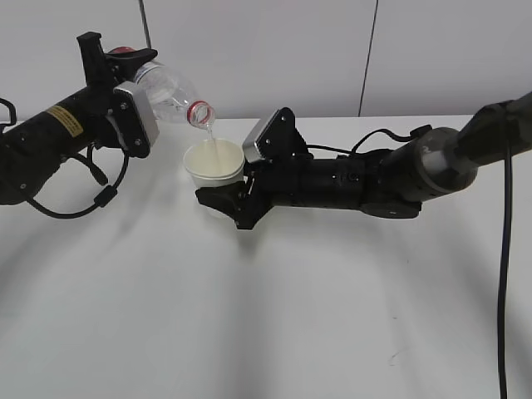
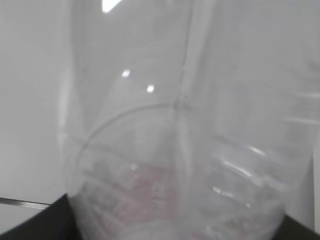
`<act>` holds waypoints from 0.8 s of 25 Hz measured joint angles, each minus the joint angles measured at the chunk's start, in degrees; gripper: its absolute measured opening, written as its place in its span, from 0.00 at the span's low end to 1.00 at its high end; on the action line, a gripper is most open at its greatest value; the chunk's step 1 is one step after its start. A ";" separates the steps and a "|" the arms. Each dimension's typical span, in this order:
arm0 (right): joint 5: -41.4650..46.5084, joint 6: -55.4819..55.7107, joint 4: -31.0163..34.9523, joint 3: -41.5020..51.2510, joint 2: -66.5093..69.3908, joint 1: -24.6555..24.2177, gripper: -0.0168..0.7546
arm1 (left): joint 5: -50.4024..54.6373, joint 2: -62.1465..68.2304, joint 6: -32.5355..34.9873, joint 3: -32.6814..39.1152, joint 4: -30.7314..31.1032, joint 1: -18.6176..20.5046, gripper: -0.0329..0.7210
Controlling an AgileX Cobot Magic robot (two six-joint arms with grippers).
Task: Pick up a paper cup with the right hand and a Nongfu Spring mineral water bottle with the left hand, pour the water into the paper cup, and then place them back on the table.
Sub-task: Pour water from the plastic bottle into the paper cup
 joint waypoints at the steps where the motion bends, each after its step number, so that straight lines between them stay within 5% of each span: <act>1: 0.00 0.00 0.00 0.00 0.00 0.00 0.72 | 0.00 0.00 0.03 0.00 0.00 0.00 0.57; 20: 0.00 0.00 0.34 0.00 0.00 0.00 0.72 | -0.05 0.09 2.51 0.00 0.00 0.00 0.57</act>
